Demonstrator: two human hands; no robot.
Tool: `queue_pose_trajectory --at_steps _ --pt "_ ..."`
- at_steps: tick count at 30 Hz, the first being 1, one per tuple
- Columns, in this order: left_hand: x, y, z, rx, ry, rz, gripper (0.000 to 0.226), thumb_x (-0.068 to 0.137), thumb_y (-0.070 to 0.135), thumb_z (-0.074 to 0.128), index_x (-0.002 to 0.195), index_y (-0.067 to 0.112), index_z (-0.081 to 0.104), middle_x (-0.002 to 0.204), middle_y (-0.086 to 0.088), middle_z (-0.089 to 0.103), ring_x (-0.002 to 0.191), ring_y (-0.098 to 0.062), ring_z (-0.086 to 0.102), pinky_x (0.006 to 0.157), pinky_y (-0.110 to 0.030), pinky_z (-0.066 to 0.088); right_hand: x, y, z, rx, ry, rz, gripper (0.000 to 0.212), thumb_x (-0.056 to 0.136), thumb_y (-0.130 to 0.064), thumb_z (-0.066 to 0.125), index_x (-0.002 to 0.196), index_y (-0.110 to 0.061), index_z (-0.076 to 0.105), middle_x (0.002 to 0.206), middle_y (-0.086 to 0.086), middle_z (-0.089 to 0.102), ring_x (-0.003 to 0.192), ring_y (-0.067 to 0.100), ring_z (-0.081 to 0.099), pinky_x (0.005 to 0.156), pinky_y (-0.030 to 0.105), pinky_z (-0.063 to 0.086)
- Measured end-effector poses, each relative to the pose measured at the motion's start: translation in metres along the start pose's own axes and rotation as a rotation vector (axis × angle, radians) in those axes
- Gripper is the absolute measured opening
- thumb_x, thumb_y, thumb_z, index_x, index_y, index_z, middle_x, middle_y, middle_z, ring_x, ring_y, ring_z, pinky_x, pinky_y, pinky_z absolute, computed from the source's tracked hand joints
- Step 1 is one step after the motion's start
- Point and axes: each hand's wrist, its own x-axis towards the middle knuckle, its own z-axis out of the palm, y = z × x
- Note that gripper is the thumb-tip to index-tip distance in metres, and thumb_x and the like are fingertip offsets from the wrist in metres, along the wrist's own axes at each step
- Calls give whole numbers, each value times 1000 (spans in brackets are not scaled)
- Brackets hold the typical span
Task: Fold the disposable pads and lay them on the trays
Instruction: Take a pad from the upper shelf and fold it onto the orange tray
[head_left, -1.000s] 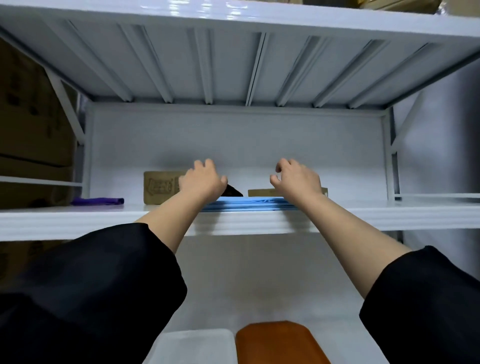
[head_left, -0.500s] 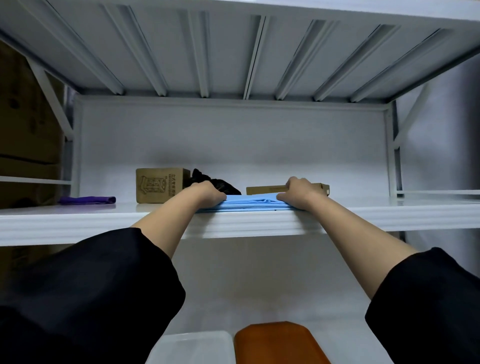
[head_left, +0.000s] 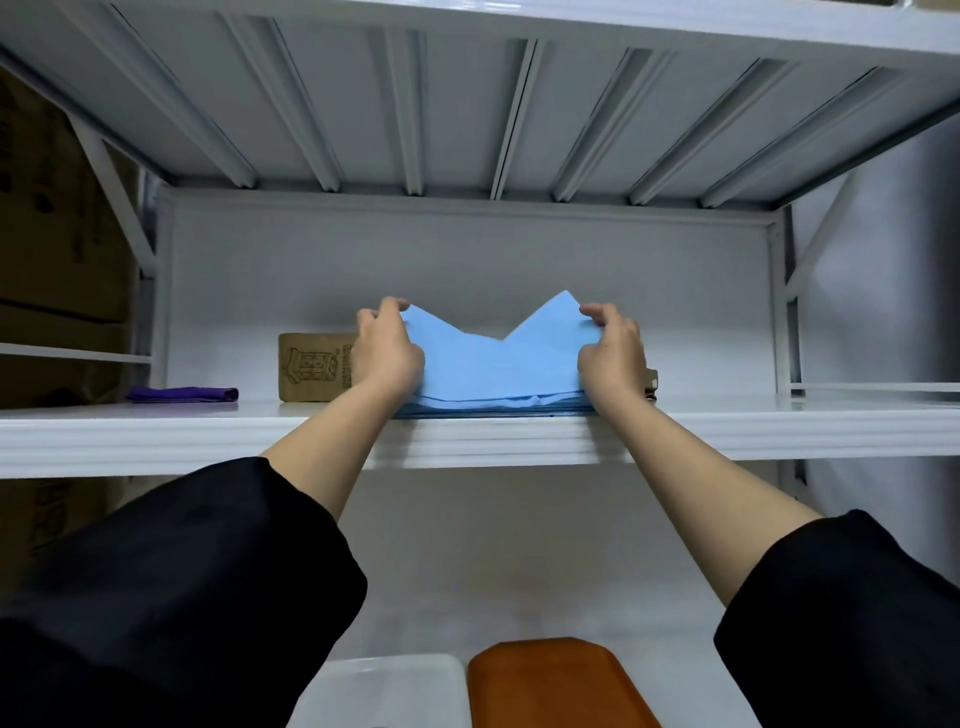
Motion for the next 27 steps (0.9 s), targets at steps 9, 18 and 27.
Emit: queue_pose_trajectory --at_steps 9,18,27 --pt "-26 -3 -24 -68 64 16 48 91 2 40 135 21 40 137 -5 37 109 -28 54 85 -32 40 -11 -21 -30 -215 -290 214 33 87 -13 46 117 -5 58 119 13 62 81 27 46 58 28 32" --pt "-68 -5 -21 145 -35 23 62 90 31 49 146 20 24 150 -7 26 133 -30 35 104 -44 30 -43 -26 -43 129 -46 -108 15 93 -15 41 105 -17 50 82 -3 56 75 24 50 63 33 36" --pt "-105 -11 -25 -104 187 12 79 92 42 49 151 21 3 158 -9 -1 142 -26 22 110 -45 24 -80 -32 -61 518 203 -179 8 95 -12 48 99 -18 47 81 -17 52 68 -12 49 60 8 37"
